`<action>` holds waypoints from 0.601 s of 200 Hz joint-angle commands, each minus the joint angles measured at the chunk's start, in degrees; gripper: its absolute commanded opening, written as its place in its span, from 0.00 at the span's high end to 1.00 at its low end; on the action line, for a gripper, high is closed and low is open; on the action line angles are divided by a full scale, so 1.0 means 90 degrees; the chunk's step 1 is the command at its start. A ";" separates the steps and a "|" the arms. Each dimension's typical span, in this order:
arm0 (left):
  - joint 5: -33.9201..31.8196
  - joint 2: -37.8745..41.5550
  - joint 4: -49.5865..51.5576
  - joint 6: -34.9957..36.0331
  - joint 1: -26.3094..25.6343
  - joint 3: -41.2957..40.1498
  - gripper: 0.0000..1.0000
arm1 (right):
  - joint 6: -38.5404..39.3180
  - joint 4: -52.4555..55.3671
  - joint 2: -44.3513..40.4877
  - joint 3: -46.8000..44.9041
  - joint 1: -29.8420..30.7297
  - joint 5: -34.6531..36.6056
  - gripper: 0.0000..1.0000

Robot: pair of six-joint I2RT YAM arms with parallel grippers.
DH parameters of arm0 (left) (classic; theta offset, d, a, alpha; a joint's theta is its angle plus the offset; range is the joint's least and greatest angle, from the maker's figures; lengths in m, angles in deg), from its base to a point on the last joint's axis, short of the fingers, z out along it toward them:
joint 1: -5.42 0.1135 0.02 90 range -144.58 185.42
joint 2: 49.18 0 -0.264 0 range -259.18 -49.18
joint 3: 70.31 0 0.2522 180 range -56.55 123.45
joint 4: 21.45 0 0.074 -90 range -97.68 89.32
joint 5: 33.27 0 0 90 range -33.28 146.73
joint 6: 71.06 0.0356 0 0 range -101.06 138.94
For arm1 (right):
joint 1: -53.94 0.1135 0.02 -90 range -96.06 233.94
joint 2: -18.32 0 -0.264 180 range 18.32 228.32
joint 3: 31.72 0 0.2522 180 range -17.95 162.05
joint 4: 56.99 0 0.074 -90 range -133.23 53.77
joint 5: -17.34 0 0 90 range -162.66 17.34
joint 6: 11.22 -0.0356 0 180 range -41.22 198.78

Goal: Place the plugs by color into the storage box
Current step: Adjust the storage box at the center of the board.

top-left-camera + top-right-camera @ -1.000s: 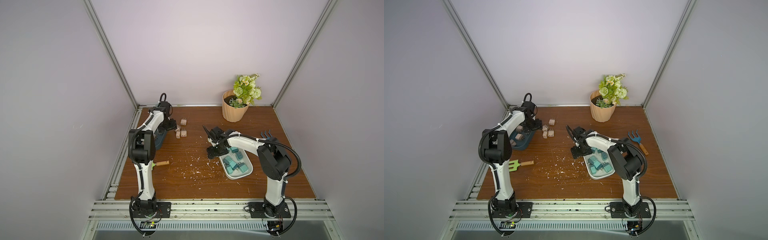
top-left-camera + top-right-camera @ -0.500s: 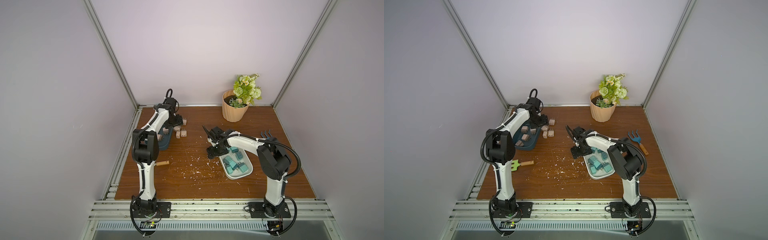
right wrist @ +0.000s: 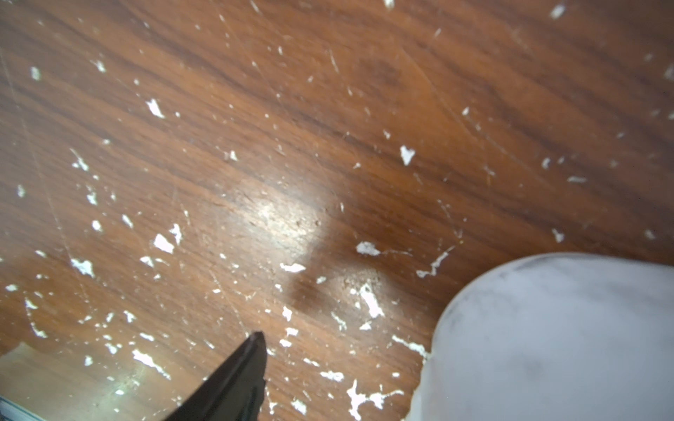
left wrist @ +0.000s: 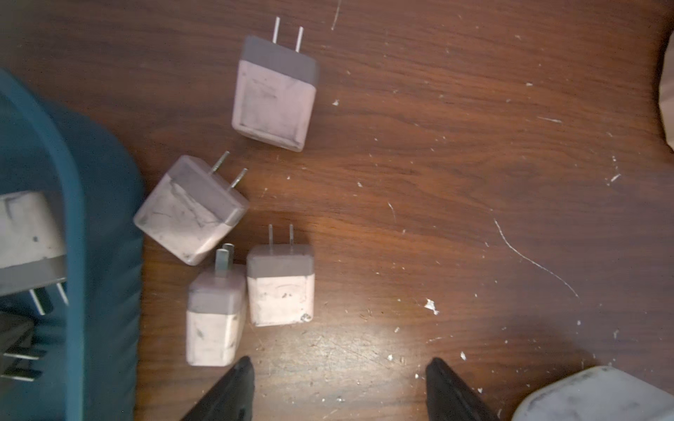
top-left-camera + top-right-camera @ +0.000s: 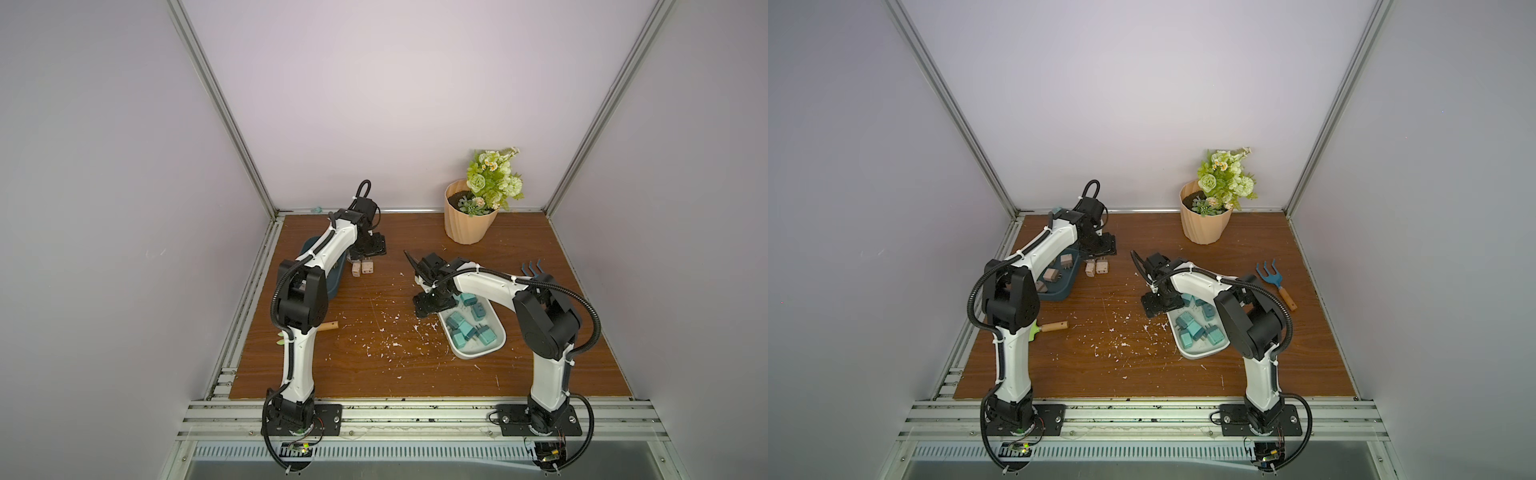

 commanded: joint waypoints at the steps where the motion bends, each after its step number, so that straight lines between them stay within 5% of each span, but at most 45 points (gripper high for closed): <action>1: -0.0169 -0.0270 0.0159 -0.0121 0.0104 0.0124 0.25 | 0.0067 0.0086 0.0214 -0.0200 0.0053 -0.0123 0.20; 120: -0.0695 0.0022 0.0151 -0.0027 0.0752 -0.0726 0.27 | 0.0125 0.0081 0.0250 -0.0207 0.0052 -0.0154 0.20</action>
